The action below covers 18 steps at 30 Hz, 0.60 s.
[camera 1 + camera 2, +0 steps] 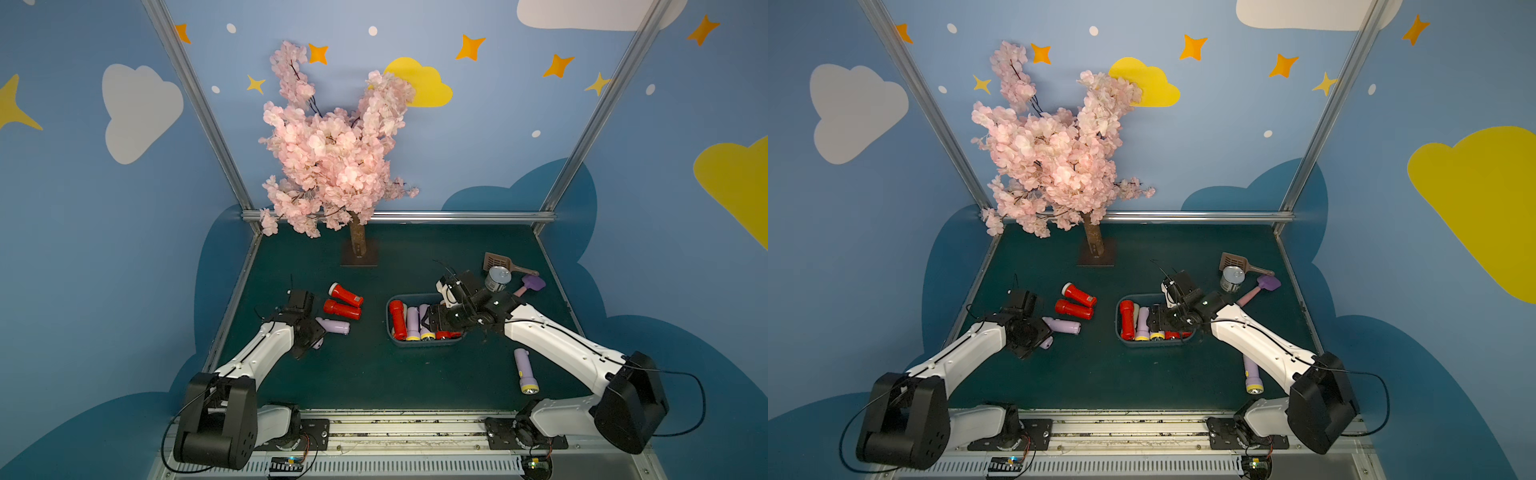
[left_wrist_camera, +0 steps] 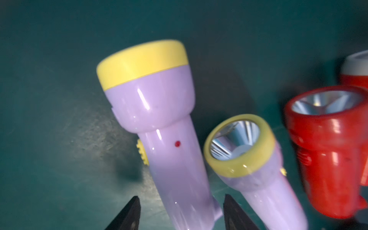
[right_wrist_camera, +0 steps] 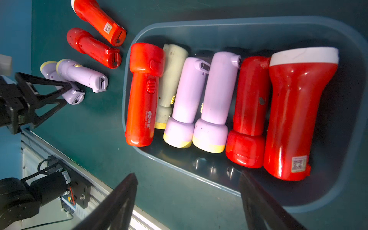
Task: Put the flashlights into the storage boxes
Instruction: Pick up the flashlight from the center of the board.
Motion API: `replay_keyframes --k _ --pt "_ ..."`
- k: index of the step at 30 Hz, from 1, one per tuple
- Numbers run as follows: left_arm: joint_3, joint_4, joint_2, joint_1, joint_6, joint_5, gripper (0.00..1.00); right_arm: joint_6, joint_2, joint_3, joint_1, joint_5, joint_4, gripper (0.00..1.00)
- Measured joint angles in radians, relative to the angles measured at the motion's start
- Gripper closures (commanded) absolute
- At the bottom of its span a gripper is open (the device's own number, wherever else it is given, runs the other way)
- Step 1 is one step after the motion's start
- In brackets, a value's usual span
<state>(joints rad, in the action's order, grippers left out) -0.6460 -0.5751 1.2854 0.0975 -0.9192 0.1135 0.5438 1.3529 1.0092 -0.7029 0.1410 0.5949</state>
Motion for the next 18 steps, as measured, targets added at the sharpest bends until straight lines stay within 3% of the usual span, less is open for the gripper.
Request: replay_keyframes --k 12,18 --pt "-0.022 0.024 0.097 -0.019 0.015 -0.002 0.44 -0.002 0.041 0.0 0.021 0.025 -0.011 0.19" --pt "-0.018 0.035 0.097 -0.033 0.02 -0.001 0.63 -0.002 0.046 0.0 0.023 0.031 -0.011 0.18"
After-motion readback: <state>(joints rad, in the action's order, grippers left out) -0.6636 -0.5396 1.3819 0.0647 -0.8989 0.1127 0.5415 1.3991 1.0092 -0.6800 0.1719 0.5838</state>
